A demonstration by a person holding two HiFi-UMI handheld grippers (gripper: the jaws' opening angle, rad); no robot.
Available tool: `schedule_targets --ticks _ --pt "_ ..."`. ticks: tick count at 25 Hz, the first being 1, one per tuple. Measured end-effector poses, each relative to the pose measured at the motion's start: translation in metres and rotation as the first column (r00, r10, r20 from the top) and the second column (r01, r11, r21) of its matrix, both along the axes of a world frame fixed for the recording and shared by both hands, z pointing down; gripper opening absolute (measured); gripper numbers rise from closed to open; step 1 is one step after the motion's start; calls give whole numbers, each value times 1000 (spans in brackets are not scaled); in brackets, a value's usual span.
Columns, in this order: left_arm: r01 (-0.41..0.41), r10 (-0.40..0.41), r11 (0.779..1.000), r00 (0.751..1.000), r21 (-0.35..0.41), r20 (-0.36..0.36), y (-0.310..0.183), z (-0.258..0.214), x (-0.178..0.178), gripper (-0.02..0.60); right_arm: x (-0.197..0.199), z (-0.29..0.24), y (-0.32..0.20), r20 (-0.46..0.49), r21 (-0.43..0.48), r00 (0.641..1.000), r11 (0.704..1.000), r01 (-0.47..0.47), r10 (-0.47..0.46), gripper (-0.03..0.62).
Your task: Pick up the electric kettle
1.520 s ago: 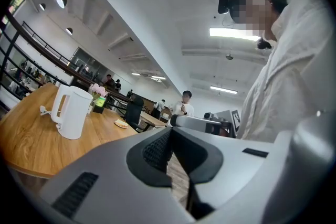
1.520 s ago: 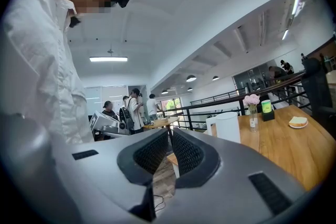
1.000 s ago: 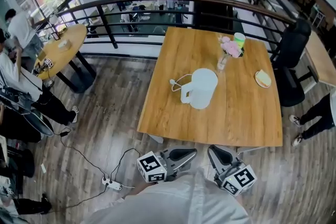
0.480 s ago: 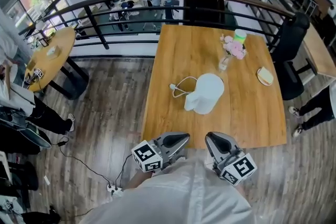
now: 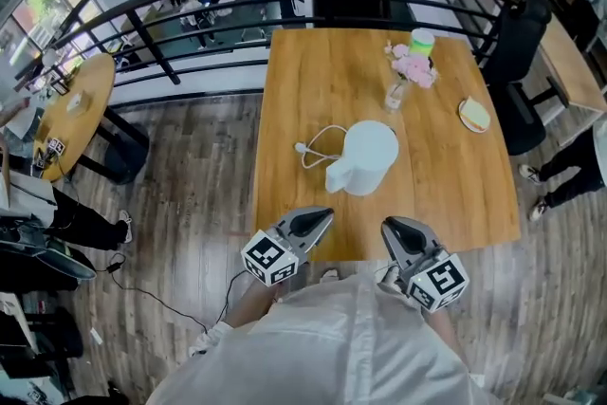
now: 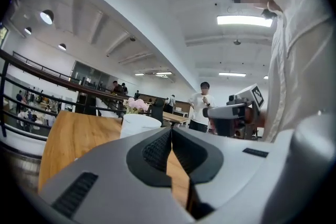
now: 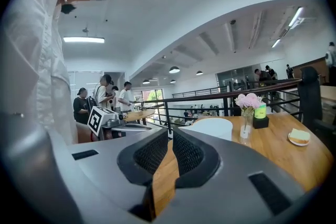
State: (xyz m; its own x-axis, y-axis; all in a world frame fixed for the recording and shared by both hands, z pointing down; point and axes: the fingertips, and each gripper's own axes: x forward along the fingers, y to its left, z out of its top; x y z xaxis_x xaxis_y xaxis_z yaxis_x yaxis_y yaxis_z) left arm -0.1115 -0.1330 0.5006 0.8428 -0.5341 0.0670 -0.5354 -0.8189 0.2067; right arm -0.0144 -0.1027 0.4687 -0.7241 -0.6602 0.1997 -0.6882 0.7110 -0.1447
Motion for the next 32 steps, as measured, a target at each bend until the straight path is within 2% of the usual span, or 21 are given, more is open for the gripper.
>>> schedule_targets --ticks 4,8,12,17,22,25,32 --pt "69 -72 997 994 45 79 -28 24 -5 6 14 9 -17 -15 -8 1000 1000 -15 15 18" --pt "141 -160 984 970 113 181 -50 45 -7 6 27 21 -24 -24 -27 999 999 -35 35 18" --pt "148 -167 983 966 107 196 -59 58 -2 13 35 27 -29 -27 -27 998 998 -61 60 18" --pt "163 -183 981 953 102 240 -65 70 -4 100 41 25 -33 -11 -22 997 997 -79 79 18" --pt "182 -203 978 943 104 263 -75 77 -8 148 43 25 -36 -8 -20 996 996 -87 87 18" --pt "194 -217 974 943 112 252 -83 77 -7 227 46 25 -36 -11 -19 996 995 -93 93 18" --pt "191 -217 974 943 124 251 -101 82 -1 230 57 28 -35 -17 -26 992 992 -124 124 18"
